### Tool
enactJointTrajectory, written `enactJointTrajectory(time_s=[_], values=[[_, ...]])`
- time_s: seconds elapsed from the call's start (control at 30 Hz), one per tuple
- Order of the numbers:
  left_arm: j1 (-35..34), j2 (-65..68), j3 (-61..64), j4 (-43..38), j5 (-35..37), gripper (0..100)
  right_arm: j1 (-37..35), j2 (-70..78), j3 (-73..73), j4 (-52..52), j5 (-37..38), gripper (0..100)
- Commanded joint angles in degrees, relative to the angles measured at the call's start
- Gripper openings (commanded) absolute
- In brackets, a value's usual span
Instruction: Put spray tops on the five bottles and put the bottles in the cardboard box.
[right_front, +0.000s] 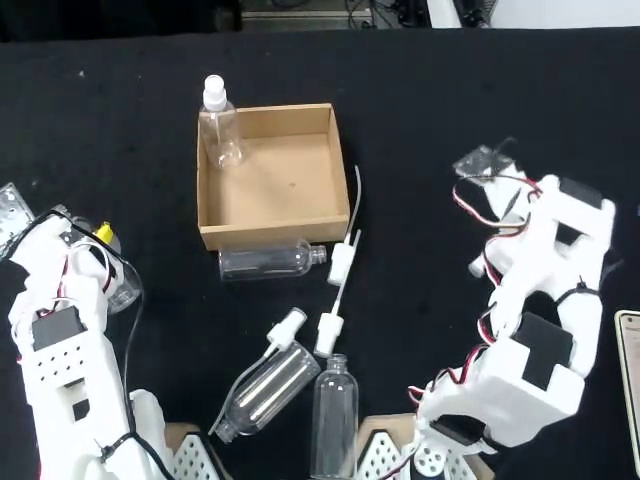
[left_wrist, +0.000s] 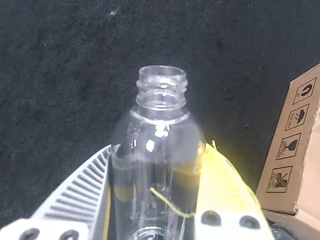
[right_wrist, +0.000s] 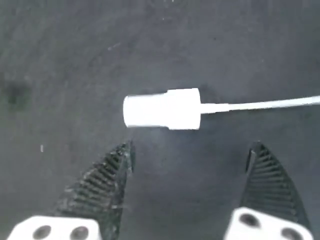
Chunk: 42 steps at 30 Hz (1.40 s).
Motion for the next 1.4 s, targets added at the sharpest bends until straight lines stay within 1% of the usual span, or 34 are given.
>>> enactJointTrajectory(time_s=[0.0,0.1,0.13,0.2,0.23,0.4,0.57,0.67,0.77,0.93,1.03,1.23,1.3,1.37], values=[[-0.48,-1.32,-0.84,-1.23,0.26,3,0.88,-2.51,-3.74,4.40,22.15,32.4],[-0.48,-1.41,-0.84,-1.23,0.26,3,3.25,-2.42,-3.65,5.63,39.65,32.2],[-0.48,-1.41,-0.84,-1.23,0.26,3,3.78,-2.42,-3.65,5.80,43.96,32.2],[-0.48,-1.41,-0.84,-1.23,0.26,3,4.31,-1.80,-3.03,5.19,48.79,32.2],[-0.48,-1.41,-0.84,-1.23,0.26,3,4.22,-1.10,-2.77,4.22,49.67,32.2],[-0.48,-1.41,-0.84,-1.23,0.26,3,4.04,5.05,-2.95,-3.60,49.32,32.2],[-0.22,-1.32,-0.84,-1.23,0.26,3,3.96,9.80,-2.95,-9.14,43.25,32.2],[-0.22,-1.32,-0.84,-1.23,0.26,3,3.52,10.33,-2.95,-9.32,38.42,31.2],[-0.22,-1.32,-0.84,-1.23,0.26,3,2.55,10.33,-4.09,-7.65,30.42,23.2],[-0.22,-1.32,-0.84,-1.23,0.26,3,0.79,10.33,-6.73,-2.20,10.37,6.5],[-0.22,-1.32,-0.84,-1.23,0.26,3,0.62,10.33,-8.13,1.49,-2.20,1.2],[-0.13,-1.32,-0.84,-1.23,0.26,3,1.23,10.86,-9.54,9.67,-27.25,1.2],[-0.13,-1.32,-0.84,-1.23,0.26,3,1.05,10.86,-9.71,11.16,-31.12,1.5],[-0.13,-1.32,-0.84,-1.23,0.26,3,0.88,10.86,-9.80,11.08,-31.30,1.6]])
